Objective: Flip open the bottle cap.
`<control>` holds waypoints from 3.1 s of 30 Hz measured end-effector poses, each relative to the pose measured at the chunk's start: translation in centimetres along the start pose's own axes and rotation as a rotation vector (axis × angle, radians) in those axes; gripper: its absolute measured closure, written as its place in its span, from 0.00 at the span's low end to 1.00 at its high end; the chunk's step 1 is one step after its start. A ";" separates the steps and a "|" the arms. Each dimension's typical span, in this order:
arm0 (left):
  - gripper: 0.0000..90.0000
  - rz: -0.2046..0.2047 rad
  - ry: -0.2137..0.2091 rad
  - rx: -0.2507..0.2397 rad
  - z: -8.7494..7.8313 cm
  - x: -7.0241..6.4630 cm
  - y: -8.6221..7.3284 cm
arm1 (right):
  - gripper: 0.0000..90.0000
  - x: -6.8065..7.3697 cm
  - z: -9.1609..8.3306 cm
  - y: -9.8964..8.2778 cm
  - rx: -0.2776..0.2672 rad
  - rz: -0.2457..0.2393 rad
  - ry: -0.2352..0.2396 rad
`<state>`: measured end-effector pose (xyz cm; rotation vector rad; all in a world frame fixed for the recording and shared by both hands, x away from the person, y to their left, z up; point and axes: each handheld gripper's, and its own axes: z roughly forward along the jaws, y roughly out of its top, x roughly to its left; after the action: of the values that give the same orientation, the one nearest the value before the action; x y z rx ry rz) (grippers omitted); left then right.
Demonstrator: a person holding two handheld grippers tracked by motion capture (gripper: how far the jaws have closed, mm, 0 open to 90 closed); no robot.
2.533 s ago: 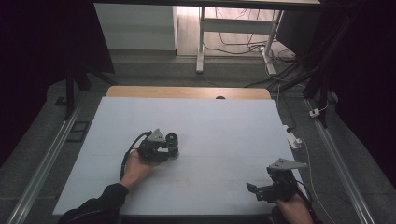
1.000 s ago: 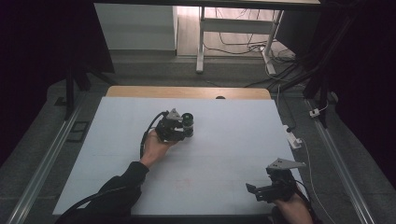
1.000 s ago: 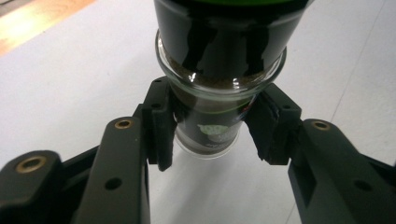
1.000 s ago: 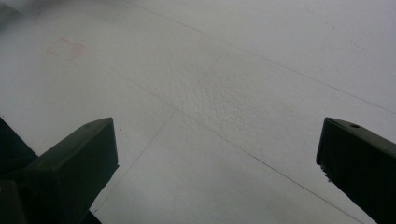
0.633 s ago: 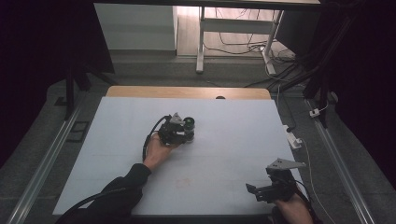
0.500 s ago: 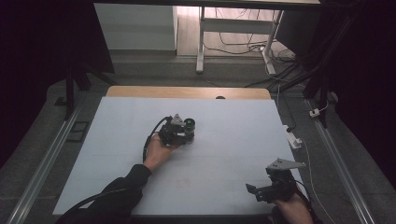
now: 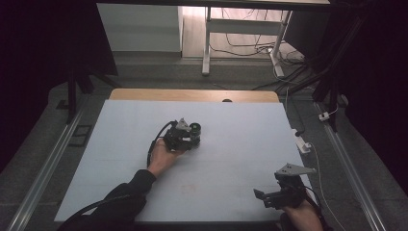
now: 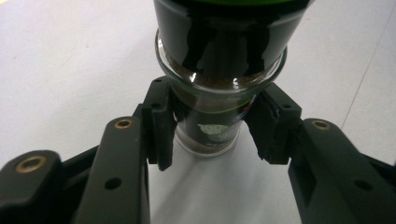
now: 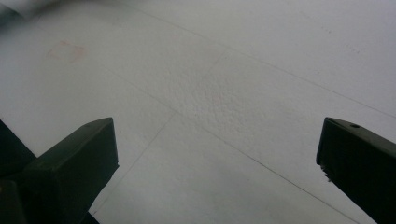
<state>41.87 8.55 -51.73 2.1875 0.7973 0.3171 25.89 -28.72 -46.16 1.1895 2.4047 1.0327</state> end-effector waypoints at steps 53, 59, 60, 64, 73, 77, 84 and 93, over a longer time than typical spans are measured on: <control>0.60 0.000 -0.003 0.012 0.1 0.1 0.0 | 0.00 3.4 2.7 5.0 -0.131 -0.100 0.153; 0.60 0.000 -0.002 0.011 0.1 0.0 0.0 | 0.00 4.0 4.2 6.1 -0.126 -0.137 0.227; 0.60 0.000 -0.002 0.012 0.1 0.0 0.0 | 0.00 4.2 4.5 6.2 -0.122 -0.142 0.233; 0.60 0.000 -0.001 0.012 0.1 0.0 0.0 | 0.00 4.5 5.3 6.8 -0.106 -0.160 0.223; 0.60 0.000 0.004 0.009 0.2 -0.1 -0.1 | 0.00 4.8 7.2 9.1 -0.107 -0.149 0.201; 0.60 0.001 0.004 0.011 0.2 -0.1 -0.1 | 0.00 4.8 8.0 10.1 -0.103 -0.151 0.198; 0.60 0.000 0.007 0.010 0.2 -0.1 -0.1 | 0.00 4.7 9.6 11.6 -0.094 -0.162 0.172; 0.60 -0.001 0.006 0.011 0.2 -0.1 -0.1 | 0.00 4.4 11.7 13.2 -0.077 -0.151 0.143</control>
<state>41.86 8.42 -51.89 2.1978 0.8050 0.3193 36.86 -14.28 -44.95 0.9215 2.4919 1.1866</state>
